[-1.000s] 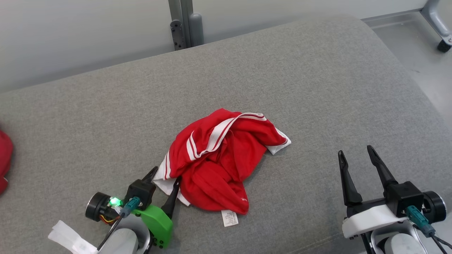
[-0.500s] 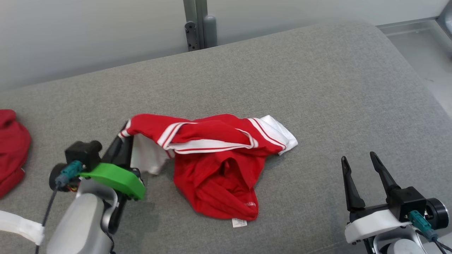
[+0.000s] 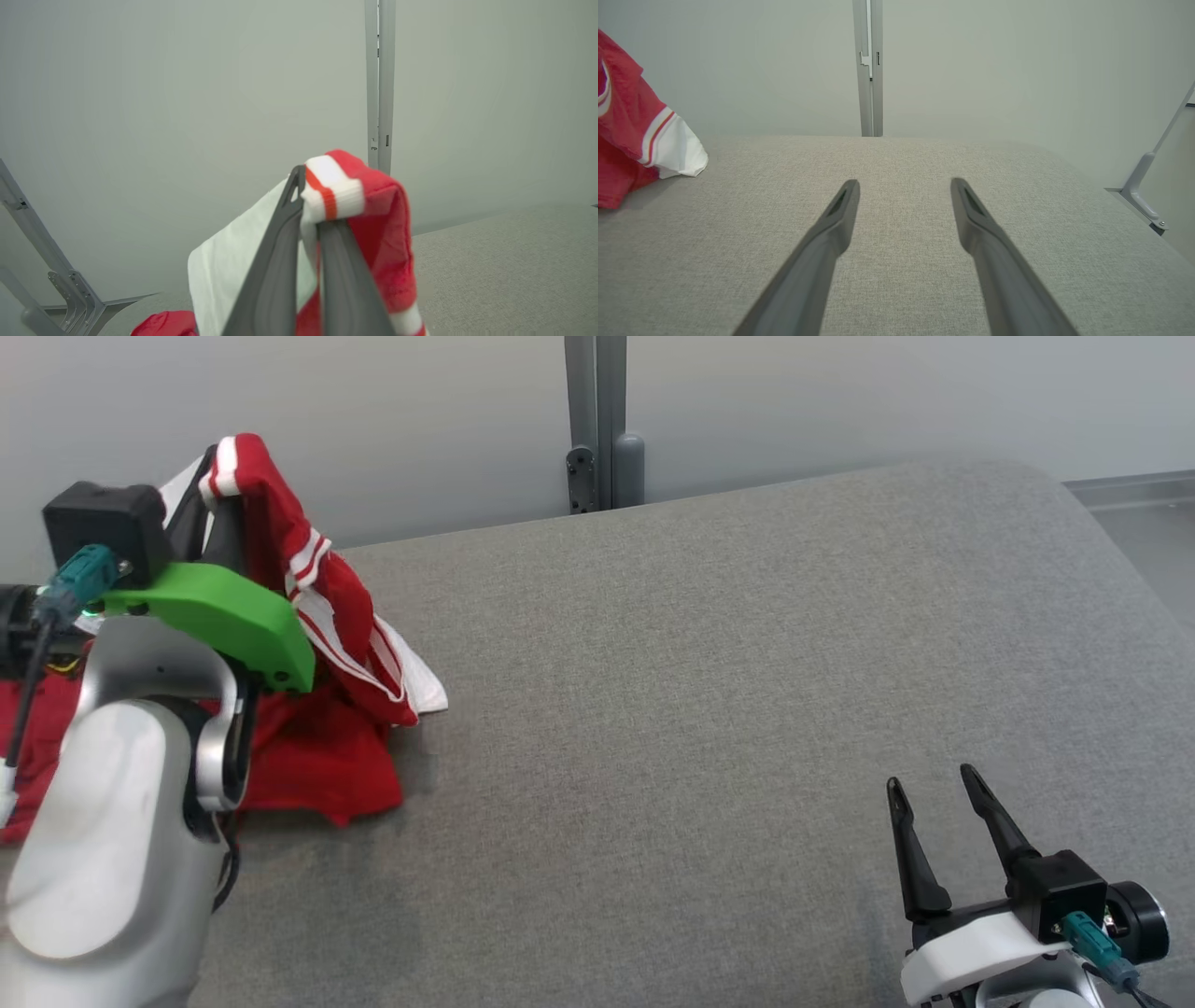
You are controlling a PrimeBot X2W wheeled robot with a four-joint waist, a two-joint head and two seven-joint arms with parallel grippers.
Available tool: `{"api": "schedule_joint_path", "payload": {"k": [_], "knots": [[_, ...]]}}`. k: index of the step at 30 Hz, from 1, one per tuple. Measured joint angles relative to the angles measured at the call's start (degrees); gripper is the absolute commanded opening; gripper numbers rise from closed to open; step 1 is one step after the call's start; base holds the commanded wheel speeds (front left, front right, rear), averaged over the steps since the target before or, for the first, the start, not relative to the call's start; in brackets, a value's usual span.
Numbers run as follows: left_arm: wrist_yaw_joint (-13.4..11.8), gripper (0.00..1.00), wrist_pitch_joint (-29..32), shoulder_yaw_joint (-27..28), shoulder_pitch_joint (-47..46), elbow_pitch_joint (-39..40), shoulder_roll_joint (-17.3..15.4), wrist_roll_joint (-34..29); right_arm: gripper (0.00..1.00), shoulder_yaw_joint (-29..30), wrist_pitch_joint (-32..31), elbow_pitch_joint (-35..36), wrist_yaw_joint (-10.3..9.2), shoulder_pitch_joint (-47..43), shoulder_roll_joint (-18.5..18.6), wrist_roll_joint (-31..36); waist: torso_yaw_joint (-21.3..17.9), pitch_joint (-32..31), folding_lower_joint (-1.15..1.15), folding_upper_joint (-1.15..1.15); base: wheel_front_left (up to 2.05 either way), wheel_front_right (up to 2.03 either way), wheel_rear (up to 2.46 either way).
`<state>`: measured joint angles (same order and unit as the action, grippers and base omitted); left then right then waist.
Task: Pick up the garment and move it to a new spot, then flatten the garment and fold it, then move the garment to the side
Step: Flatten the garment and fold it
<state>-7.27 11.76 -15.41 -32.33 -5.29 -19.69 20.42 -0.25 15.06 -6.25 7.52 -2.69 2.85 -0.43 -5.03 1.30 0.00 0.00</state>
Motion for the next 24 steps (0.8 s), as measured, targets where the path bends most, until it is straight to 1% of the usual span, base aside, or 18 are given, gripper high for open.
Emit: {"api": "schedule_joint_path", "payload": {"k": [2, 4, 7, 10, 11, 13, 16, 19, 22, 24], "knots": [[-1.00, 0.00, 3.00, -1.79, -0.32, 1.57, 1.42, -0.34, 1.00, -0.37, 0.00, -0.21, 0.00, 0.00, 0.00, -0.16, 0.34, -0.53, 0.00, 0.00, 0.00, 0.00, 0.00], [-1.87, 0.00, 4.57, -3.88, -0.15, 2.05, 3.56, -0.40, 1.00, -0.85, 0.00, -0.40, 0.00, 0.01, 0.00, -0.35, 0.35, -0.82, 0.00, 0.00, 0.00, 0.00, 0.00], [-1.80, 0.00, 5.90, -8.23, 2.88, 0.63, 7.73, 0.15, 1.00, -1.52, 0.00, -0.71, 0.00, 0.23, -0.03, -0.80, -0.23, -0.83, 0.00, 0.00, 0.00, 0.00, 0.00], [-0.05, 0.00, 6.41, -14.19, 7.84, -2.67, 11.62, 0.77, 1.00, -1.52, 0.00, -0.86, 0.00, 0.55, 0.00, -1.57, -1.35, -0.50, 0.00, 0.00, 0.00, 0.00, 0.00], [0.66, 0.00, 6.42, -16.15, 8.90, -3.83, 12.55, 0.35, 1.00, -1.63, 0.00, -0.92, 0.00, 0.62, -0.01, -1.58, -1.73, -0.35, 0.00, 0.00, 0.00, 0.00, 0.00], [1.82, 0.00, 6.21, -19.15, 10.73, -5.67, 14.59, 1.55, 1.00, -1.70, 0.00, -1.01, 0.00, 0.60, -0.01, -1.67, -2.49, 0.03, 0.00, 0.00, 0.00, 0.00, 0.00], [3.02, 0.00, 5.22, -23.05, 11.85, -8.69, 16.35, 3.35, 1.00, -2.08, 0.00, -1.22, 0.00, 0.71, 0.03, -1.99, -3.53, 1.08, 0.00, 0.00, 0.00, 0.00, 0.00], [3.22, 0.00, 2.98, -24.96, 10.31, -12.02, 16.60, 4.02, 1.00, -2.47, 0.00, -1.40, 0.00, 2.02, 0.01, -2.50, -4.84, 2.38, 0.00, 0.00, 0.00, 0.00, 0.00], [2.35, 0.00, -0.60, -25.36, 6.45, -14.59, 16.68, 4.86, 1.00, -2.96, 0.00, -1.46, 0.00, 3.24, 0.00, -2.88, -6.29, 3.68, 0.00, 0.00, 0.00, 0.00, 0.00], [1.08, 0.00, -3.90, -26.20, 3.87, -15.57, 16.75, 6.36, 1.00, -3.35, 0.00, -1.56, 0.00, 3.76, 0.01, -3.02, -7.42, 4.59, 0.00, 0.00, 0.00, 0.00, 0.00]]}}
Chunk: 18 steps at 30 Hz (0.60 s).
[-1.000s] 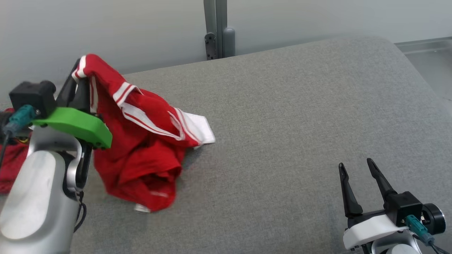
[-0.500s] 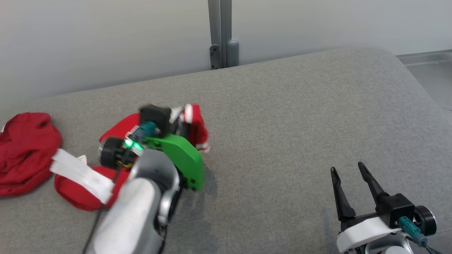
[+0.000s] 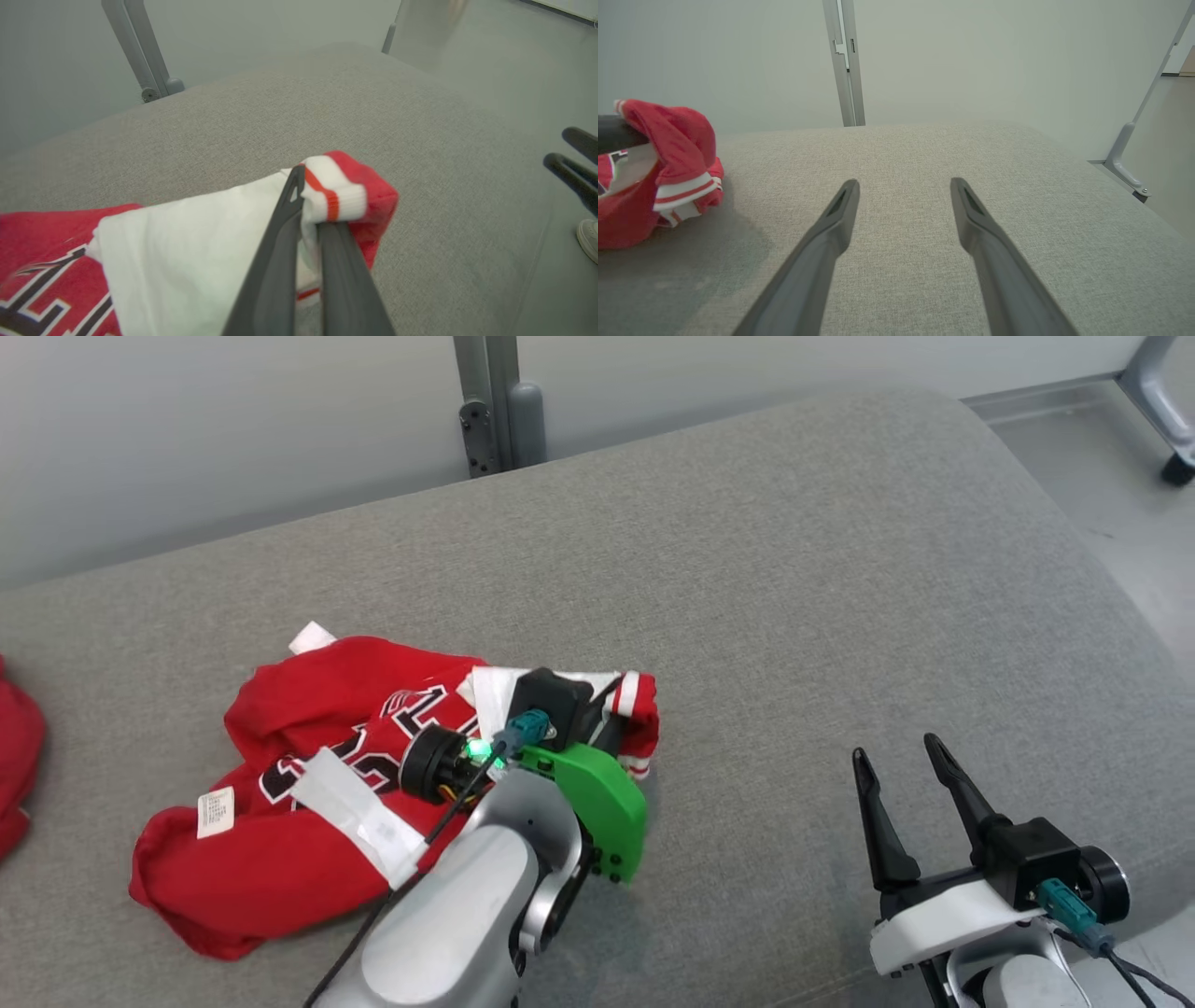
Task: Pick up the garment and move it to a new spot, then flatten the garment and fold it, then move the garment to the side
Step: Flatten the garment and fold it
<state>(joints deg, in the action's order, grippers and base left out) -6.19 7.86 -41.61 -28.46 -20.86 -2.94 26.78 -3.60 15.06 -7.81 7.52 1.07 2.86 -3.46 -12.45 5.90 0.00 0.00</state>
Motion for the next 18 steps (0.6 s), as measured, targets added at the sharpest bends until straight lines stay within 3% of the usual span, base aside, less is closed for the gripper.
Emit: {"api": "schedule_joint_path", "payload": {"k": [6, 7, 8, 9, 12, 18], "knots": [[-4.94, 0.00, -11.11, -2.99, -7.90, -3.69, 0.10, 5.89, 1.00, -1.01, 0.00, -0.23, 0.00, 2.28, 0.02, -0.51, -3.14, 2.81, 0.00, 0.00, 0.00, 0.00, 0.00], [-5.83, 0.18, -13.56, -3.66, -8.98, -4.21, 0.11, 7.44, 1.00, -1.13, 0.00, -0.24, 0.00, 2.65, 0.01, -0.56, -3.64, 3.37, 0.00, 0.00, 0.00, 0.00, 0.00], [-5.97, 0.46, -15.13, -4.82, -9.95, -4.79, 0.08, 9.14, 1.00, -1.25, 0.00, -0.25, 0.00, 2.90, 0.02, -0.65, -4.05, 3.86, 0.00, 0.00, 0.00, 0.00, 0.00], [-5.86, 1.00, -16.07, -6.28, -10.65, -5.48, 0.09, 10.36, 1.00, -1.38, 0.00, -0.31, 0.00, 3.14, 0.03, -0.75, -4.44, 4.35, 0.00, 0.00, 0.00, 0.00, 0.00], [-4.85, 1.00, -15.61, -11.39, -10.98, -7.47, 0.18, 16.48, 1.00, -1.37, 0.00, -0.38, 0.00, 3.99, 0.02, -1.02, -5.45, 5.87, 0.00, 0.00, 0.00, 0.00, 0.00], [-4.49, 1.00, -14.99, -19.04, -11.06, -10.74, 0.21, 21.26, 1.00, -0.37, 0.00, -0.37, 0.00, 4.16, 0.00, -1.43, -5.94, 7.98, 0.00, 0.00, 0.00, 0.00, 0.00]]}}
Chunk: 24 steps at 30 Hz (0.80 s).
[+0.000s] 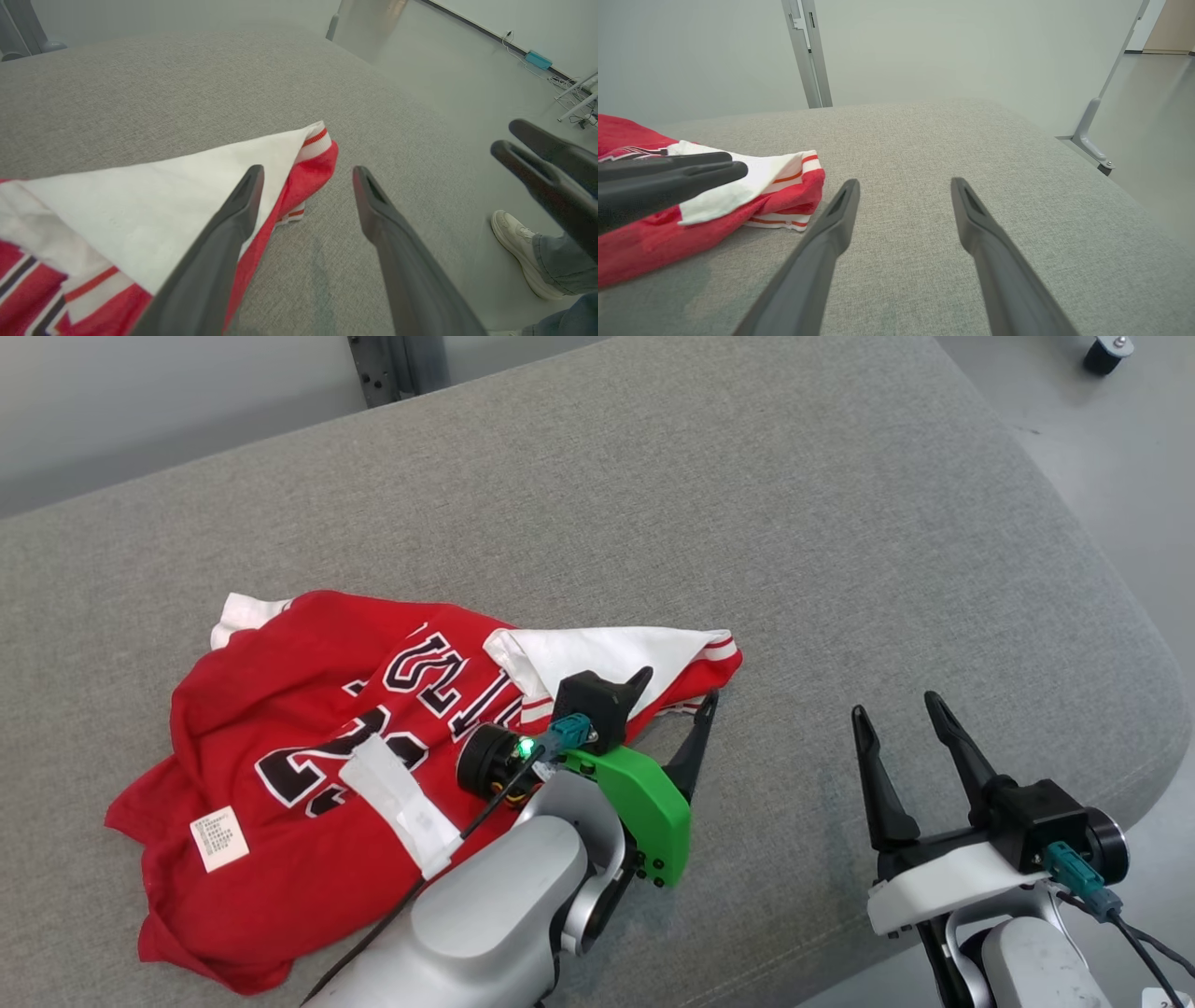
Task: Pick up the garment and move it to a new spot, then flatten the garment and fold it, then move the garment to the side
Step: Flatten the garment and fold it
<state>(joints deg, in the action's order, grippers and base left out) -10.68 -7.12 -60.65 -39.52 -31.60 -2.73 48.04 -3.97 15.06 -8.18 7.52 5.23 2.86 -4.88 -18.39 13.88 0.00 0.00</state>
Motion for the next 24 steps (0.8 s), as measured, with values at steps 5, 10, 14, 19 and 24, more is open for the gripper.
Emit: {"api": "schedule_joint_path", "payload": {"k": [5, 10, 14, 19, 24], "knots": [[-1.45, 1.00, -3.64, -0.75, -1.01, -1.38, -0.04, 1.36, 1.00, 0.66, 0.00, 0.03, 0.00, -0.18, -0.04, 0.29, 1.19, -0.38, 0.00, 0.00, 0.00, 0.00, 0.00], [-2.65, 1.00, -3.53, 1.33, -0.38, -2.48, -1.35, 3.27, 1.00, 1.78, 0.00, 0.14, 0.00, -1.49, -0.02, 1.26, 2.15, -2.55, 0.00, 0.00, 0.00, 0.00, 0.00], [-2.42, 1.00, -0.23, 2.76, 0.86, -4.55, -3.68, 6.34, 1.00, 1.35, 0.00, 0.30, 0.00, -1.94, -0.02, 1.57, 2.94, -4.24, 0.00, 0.00, 0.00, 0.00, 0.00], [-1.66, 1.00, 0.51, 3.20, 0.84, -6.80, -2.92, 7.99, 1.00, 0.13, 0.00, 0.58, 0.00, -1.58, -0.03, 1.31, 2.58, -3.90, 0.00, 0.00, 0.00, 0.00, 0.00], [-1.33, 1.00, 0.49, 2.98, 0.76, -9.53, -2.12, 8.16, 1.00, 0.30, 0.00, 0.54, 0.00, -1.51, -0.01, 1.00, 1.36, -2.98, 0.00, -0.01, 0.00, 0.00, 0.00]]}}
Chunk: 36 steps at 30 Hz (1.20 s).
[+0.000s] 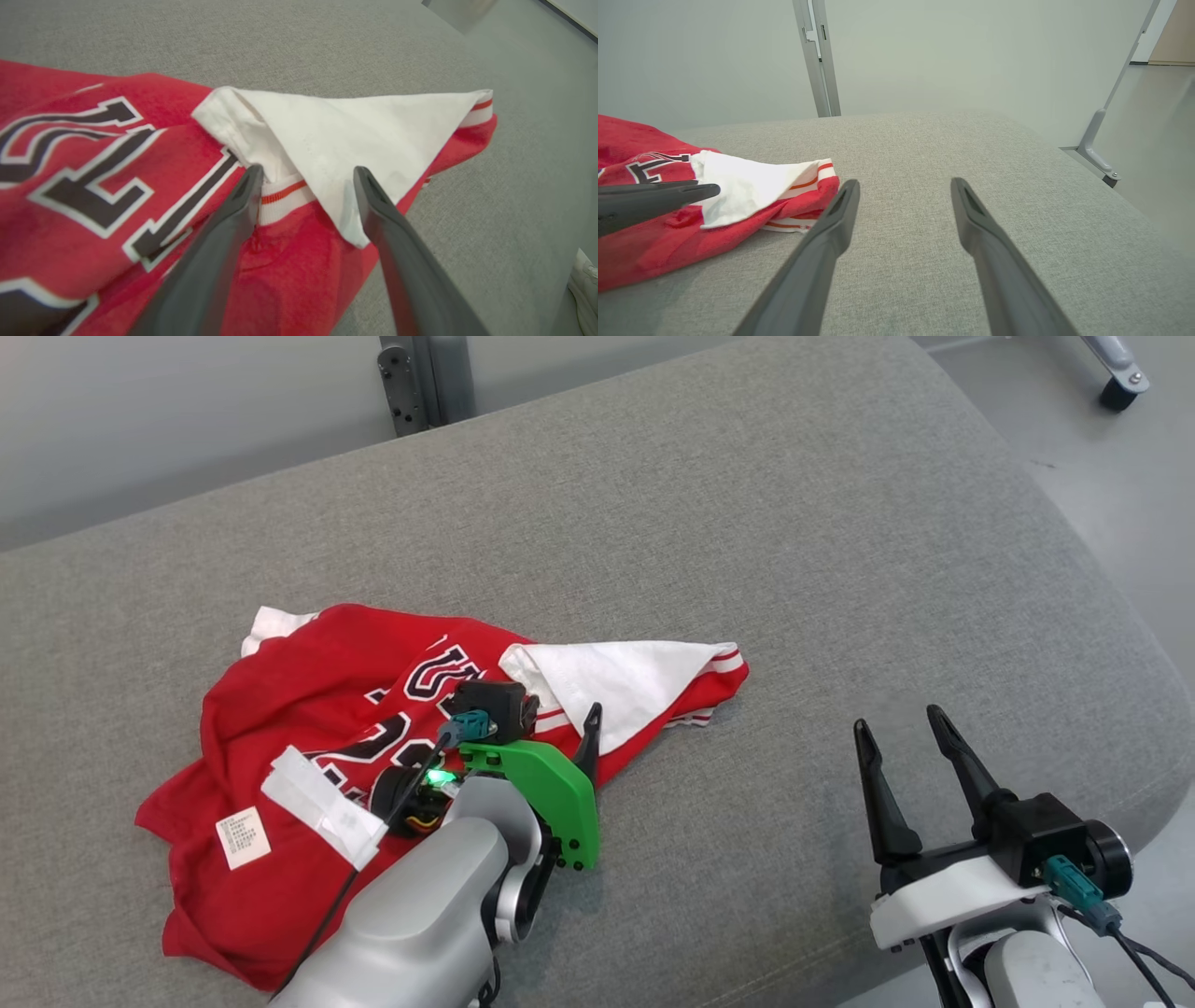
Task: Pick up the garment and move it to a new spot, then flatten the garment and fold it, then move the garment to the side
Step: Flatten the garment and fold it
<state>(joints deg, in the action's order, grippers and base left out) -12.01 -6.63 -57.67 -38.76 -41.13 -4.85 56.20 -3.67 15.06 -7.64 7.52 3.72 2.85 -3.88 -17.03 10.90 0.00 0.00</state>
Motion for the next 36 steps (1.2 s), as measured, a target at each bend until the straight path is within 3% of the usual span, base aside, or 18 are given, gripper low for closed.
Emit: {"api": "schedule_joint_path", "payload": {"k": [10, 13, 15, 17, 20, 24, 25, 26, 36], "knots": [[1.87, 1.00, -0.49, -0.96, -0.31, -1.89, 0.56, 0.15, 1.00, 0.86, 0.00, -0.07, 0.00, -0.31, 0.00, 0.00, -0.89, 0.58, 0.00, 0.00, 0.00, 0.00, 0.00], [2.25, 0.87, -0.53, -1.33, 0.01, -1.36, 0.79, 0.23, 1.00, 1.04, 0.00, -0.18, 0.00, -0.57, 0.01, 0.00, -0.72, 0.29, 0.00, 0.00, 0.00, 0.00, 0.00], [2.25, 0.74, -0.56, -1.58, 0.08, -0.63, 0.86, 0.24, 1.00, 1.13, 0.00, -0.18, 0.00, -0.65, 0.00, 0.00, -0.50, 0.09, 0.00, 0.00, 0.00, 0.00, 0.00], [2.27, 0.74, -0.56, -1.77, 0.25, 0.22, 0.97, 0.30, 1.00, 1.20, 0.00, -0.21, 0.00, -0.73, 0.01, 0.00, -0.25, 0.01, 0.00, 0.00, 0.00, 0.00, 0.00], [2.25, 0.51, -0.51, -2.10, 0.60, 1.13, 1.10, 0.33, 1.00, 1.05, 0.00, -0.20, 0.00, -0.73, 0.00, 0.00, -0.04, 0.16, 0.00, 0.00, 0.00, 0.00, 0.00], [2.15, 0.38, -0.27, -2.48, 0.56, 1.41, 1.33, 0.33, 1.00, 0.62, 0.00, -0.15, 0.00, -0.41, 0.00, -0.12, -0.20, 0.81, 0.00, 0.00, 0.00, 0.00, 0.00], [2.15, 0.27, -0.23, -2.63, 0.53, 1.25, 1.37, 0.33, 1.00, 0.54, 0.00, -0.18, 0.00, -0.23, 0.00, -0.22, -0.28, 1.02, 0.00, 0.00, 0.00, 0.00, 0.00], [2.16, 0.00, 0.00, -2.85, 0.48, 1.08, 1.41, 0.33, 1.00, 0.45, 0.00, -0.18, 0.00, 0.02, 0.00, -0.33, -0.41, 1.23, 0.00, 0.00, 0.00, 0.00, 0.00], [3.70, 0.00, -2.03, -2.15, 0.76, 5.83, 1.78, 1.99, 1.00, 1.25, 0.00, -0.15, 0.00, -0.27, 0.00, -0.51, -1.30, 1.85, 0.00, 0.00, 0.00, 0.00, 0.00]]}}
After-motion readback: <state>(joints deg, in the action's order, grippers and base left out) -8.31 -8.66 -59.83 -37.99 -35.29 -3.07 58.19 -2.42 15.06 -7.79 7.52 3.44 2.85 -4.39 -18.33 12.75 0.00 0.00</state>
